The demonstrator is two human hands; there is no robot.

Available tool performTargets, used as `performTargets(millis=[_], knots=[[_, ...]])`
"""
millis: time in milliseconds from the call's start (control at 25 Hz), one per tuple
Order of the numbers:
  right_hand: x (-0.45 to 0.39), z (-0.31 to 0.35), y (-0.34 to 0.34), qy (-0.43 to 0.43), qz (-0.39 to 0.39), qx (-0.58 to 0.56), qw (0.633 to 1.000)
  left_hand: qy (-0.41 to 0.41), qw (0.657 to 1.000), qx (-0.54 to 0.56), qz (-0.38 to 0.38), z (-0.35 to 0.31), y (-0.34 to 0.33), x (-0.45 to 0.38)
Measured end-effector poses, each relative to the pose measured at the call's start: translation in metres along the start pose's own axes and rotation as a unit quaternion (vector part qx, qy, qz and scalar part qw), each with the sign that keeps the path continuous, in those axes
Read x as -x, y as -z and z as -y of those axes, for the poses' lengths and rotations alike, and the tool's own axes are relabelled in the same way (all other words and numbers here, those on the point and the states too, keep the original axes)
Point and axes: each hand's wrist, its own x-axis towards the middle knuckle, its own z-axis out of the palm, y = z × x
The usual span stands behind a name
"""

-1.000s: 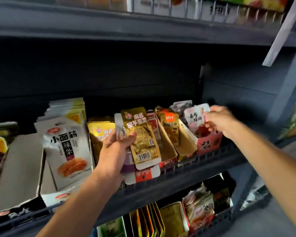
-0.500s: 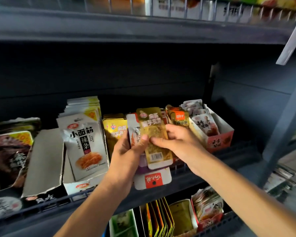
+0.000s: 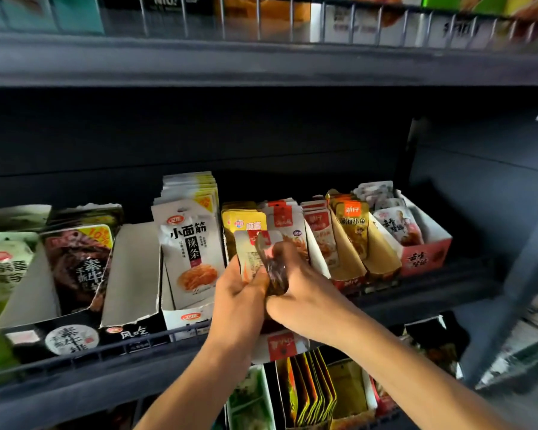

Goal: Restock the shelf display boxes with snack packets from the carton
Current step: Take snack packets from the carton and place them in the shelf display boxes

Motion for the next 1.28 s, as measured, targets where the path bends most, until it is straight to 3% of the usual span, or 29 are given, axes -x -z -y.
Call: performTargets(millis=[120,160,280,400,520,600,800,1000,1080,1160,1280], knots=[[0.004,0.0,0.013,-0.027,0.105,-0.194,0.975,0.045,0.997,0.058,-0.038,-0.006,-0.001,-0.002],[0.005,-0.003,0.015,-0.026,0.101,-0.236,0.966,0.051,0.995,0.079,-0.037,-0.008,-0.001,-0.003],[0.0,-0.018,0.008,-0.015,-0.027,-0.216,0.976,0.064,0.991,0.117,-0.025,-0.013,-0.005,-0.006],[-0.006,-0.033,0.005,-0.03,-0.155,-0.237,0.959,0.066,0.992,0.102,-0.033,-0.012,-0.01,-0.006],[-0.013,-0.05,0.019,-0.048,-0.211,-0.342,0.914,0.072,0.987,0.116,-0.086,-0.01,0.004,-0.009],[-0.022,-0.061,0.034,-0.051,-0.247,-0.334,0.908,0.08,0.983,0.124,-0.107,-0.008,0.017,-0.012],[-0.043,-0.067,0.049,-0.07,-0.245,-0.321,0.912,0.07,0.983,0.127,-0.115,-0.008,0.031,-0.016],[-0.061,-0.048,0.036,0.009,-0.204,-0.378,0.903,0.014,0.979,0.135,-0.155,-0.021,0.049,-0.024],[-0.076,-0.041,0.024,0.03,-0.192,-0.283,0.939,0.001,0.978,0.13,-0.164,-0.026,0.056,-0.026],[-0.095,-0.04,0.006,0.031,-0.179,-0.074,0.981,-0.003,0.981,0.121,-0.152,-0.027,0.059,-0.024],[-0.104,-0.04,-0.015,-0.005,-0.201,0.145,0.969,-0.003,0.986,0.119,-0.114,-0.024,0.065,-0.016]])
